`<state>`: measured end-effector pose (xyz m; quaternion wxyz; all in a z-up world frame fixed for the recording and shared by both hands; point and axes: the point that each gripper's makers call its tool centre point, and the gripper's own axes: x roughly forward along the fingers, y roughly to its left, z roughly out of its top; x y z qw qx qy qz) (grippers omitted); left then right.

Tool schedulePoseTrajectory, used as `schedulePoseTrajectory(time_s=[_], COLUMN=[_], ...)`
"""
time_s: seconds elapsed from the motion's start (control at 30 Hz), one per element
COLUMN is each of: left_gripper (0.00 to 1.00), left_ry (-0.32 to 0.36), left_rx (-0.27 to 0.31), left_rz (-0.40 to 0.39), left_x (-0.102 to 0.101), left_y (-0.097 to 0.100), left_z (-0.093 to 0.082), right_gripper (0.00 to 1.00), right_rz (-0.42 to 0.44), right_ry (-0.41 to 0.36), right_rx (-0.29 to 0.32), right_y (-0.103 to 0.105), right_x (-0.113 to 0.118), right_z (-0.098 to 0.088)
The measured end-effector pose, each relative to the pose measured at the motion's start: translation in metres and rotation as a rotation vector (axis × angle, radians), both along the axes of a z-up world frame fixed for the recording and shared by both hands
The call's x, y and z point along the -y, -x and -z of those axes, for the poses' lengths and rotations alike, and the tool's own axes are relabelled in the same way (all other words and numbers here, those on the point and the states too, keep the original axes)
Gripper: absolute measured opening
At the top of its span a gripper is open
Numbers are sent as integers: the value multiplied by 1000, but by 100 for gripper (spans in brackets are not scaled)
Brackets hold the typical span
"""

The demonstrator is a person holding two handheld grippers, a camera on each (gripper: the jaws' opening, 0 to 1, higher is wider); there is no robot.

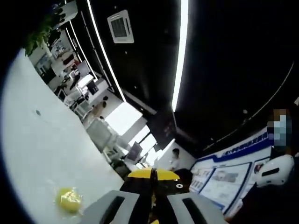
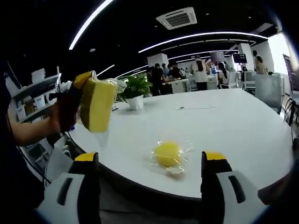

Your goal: Compare the silicone blocks by pressing each to a similar depth, holding the contact briefly, and releasing to observe deformation and rebound differences across the visible hardness samples.

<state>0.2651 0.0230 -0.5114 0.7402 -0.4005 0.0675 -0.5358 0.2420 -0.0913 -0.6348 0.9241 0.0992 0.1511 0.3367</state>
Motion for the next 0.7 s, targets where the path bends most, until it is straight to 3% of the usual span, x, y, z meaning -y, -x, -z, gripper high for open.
schedulePoseTrajectory(time_s=[0.17,0.47,0.6,0.7], left_gripper=[0,0,0,0], left_ry=[23,85,104,117], left_rx=[4,21,26,32], left_rz=[47,135,160,172], left_x=[6,20,24,25], left_y=[12,34,42,46], left_z=[-7,-17,-21,-24], right_gripper=[84,74,66,55], right_rz=[-87,-177,-238,-284], right_ry=[-107,-148,-143,-185], right_rx=[-6,74,81,56], right_y=[13,15,18,25], right_x=[-17,-55,-72,-80], right_z=[-26,-67,-70,-71])
